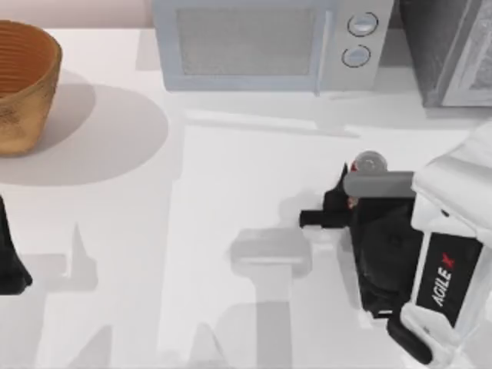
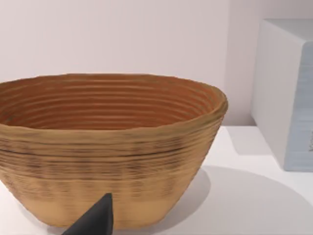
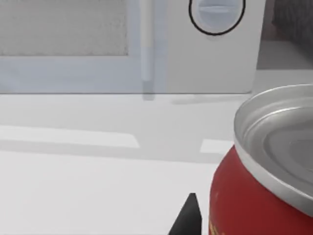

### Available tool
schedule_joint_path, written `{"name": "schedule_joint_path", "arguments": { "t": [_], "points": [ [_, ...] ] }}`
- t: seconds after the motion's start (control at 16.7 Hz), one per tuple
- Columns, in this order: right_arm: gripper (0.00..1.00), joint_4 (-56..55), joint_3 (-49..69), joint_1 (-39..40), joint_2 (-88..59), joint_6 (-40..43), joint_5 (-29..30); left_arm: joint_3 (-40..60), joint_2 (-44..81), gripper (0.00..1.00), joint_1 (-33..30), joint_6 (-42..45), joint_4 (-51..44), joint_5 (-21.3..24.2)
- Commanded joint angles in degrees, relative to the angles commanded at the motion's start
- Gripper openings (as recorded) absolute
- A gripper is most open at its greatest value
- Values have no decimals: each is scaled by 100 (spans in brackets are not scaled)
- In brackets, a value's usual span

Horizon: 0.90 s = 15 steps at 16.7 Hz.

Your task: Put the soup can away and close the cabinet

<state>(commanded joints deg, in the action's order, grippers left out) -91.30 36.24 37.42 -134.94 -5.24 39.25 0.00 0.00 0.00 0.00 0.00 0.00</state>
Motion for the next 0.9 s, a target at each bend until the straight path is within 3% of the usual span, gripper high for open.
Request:
{"name": "schedule_joint_path", "arguments": {
  "t": [0.12, 0.66, 0.9],
  "points": [
    [0, 0, 0, 0, 0, 0, 0, 0, 0, 100, 0, 0, 0, 0],
    [0, 13, -6, 9, 22, -5, 1, 0, 0, 100, 0, 0, 0, 0],
    [0, 633, 26, 6, 635, -6, -16, 0, 0, 100, 0, 0, 0, 0]
  ]
}}
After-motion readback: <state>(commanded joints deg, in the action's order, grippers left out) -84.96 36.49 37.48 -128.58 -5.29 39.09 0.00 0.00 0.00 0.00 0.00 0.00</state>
